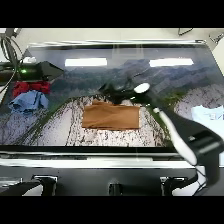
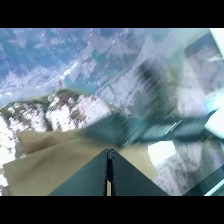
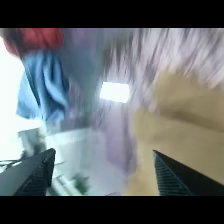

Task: Fold the clothes and pants, and hang the long-sleeved shirts on hangers.

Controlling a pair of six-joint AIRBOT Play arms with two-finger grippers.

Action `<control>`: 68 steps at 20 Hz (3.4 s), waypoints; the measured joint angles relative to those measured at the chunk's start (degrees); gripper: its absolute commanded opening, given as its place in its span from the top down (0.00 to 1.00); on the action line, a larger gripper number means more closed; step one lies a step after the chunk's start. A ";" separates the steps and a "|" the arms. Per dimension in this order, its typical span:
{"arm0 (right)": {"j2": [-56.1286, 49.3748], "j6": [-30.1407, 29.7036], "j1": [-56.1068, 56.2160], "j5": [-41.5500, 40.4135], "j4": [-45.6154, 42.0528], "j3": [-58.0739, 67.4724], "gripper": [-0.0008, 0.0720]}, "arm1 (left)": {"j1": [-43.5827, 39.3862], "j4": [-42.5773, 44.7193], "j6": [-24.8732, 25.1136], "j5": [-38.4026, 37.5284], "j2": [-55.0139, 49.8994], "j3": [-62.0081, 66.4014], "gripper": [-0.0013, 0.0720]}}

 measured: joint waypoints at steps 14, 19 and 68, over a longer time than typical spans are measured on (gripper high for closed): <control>3.04 -0.83 -21.11 23.41 -19.19 -18.36 0.26 | -1.03 2.21 -1.51 -1.03 0.81 -0.92 0.95; 1.57 -4.87 -20.09 20.46 -12.09 -19.54 0.94 | -1.11 2.25 -1.53 -1.01 0.83 -0.94 0.95; 21.73 17.97 -83.06 42.58 -65.70 -12.50 0.18 | -1.11 2.27 -1.53 -0.46 0.83 -0.94 0.95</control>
